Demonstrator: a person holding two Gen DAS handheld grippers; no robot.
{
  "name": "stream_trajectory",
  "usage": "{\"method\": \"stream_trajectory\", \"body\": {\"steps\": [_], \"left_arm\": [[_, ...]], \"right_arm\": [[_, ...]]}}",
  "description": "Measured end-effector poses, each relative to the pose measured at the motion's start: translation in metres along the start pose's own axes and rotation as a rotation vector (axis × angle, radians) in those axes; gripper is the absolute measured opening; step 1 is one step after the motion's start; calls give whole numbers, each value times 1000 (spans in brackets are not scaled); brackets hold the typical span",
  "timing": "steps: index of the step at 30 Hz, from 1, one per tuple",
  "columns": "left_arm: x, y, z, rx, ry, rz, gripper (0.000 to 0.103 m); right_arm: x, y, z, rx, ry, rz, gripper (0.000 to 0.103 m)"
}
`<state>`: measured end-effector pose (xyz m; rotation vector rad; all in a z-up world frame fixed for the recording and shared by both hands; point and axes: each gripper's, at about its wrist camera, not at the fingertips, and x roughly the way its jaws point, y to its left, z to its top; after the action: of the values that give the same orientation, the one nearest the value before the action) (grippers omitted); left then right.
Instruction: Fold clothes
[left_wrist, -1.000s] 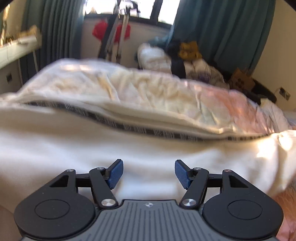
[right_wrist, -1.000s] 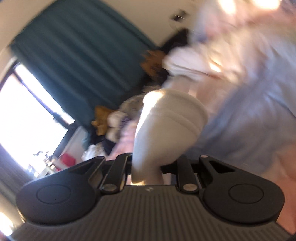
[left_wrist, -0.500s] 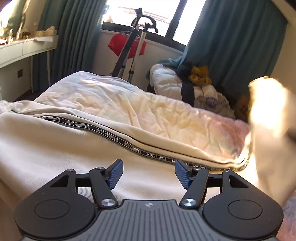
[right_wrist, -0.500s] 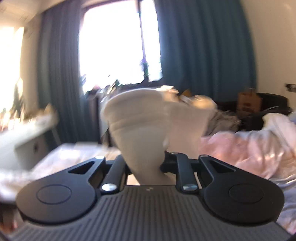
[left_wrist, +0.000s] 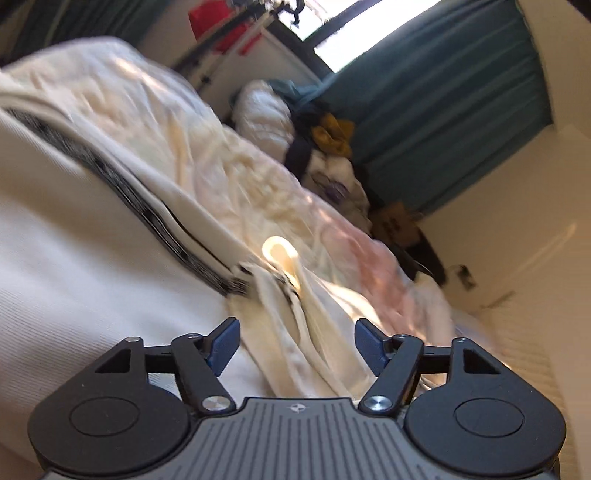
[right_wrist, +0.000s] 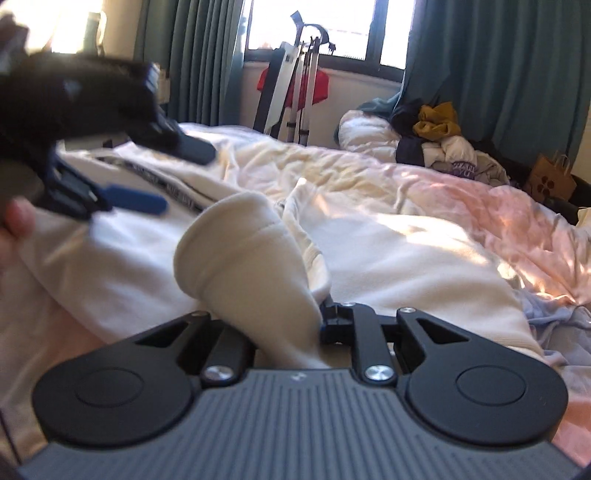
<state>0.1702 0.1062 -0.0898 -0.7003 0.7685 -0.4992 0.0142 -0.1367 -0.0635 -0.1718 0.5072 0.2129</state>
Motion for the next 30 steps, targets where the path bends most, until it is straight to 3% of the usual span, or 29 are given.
{"method": "stream_trajectory", "body": {"steps": [3, 6, 11, 14, 19, 22, 27, 30], "left_arm": [[16, 3, -3, -41, 60, -53, 76], [27, 8, -2, -73, 97, -44, 76], [21, 22, -1, -159, 82, -84, 77], [23, 28, -1, -201, 69, -109, 84], [30, 11, -4, -174, 88, -101, 84], [32, -6, -8, -160, 132, -186, 90], [51, 10, -18, -342, 172, -277, 97], [64, 14, -21, -365, 205, -231, 97]], "right_arm": [[-1, -1, 1, 17, -16, -9, 18], [3, -6, 3, 46, -25, -20, 18], [1, -24, 10, 146, -43, -14, 18], [-2, -24, 13, 120, -74, -20, 18], [0, -30, 16, 133, -87, -5, 18], [-5, -28, 19, 107, -121, -31, 18], [-9, -38, 23, 141, -132, -23, 18], [-9, -38, 23, 117, -129, -15, 18]]}}
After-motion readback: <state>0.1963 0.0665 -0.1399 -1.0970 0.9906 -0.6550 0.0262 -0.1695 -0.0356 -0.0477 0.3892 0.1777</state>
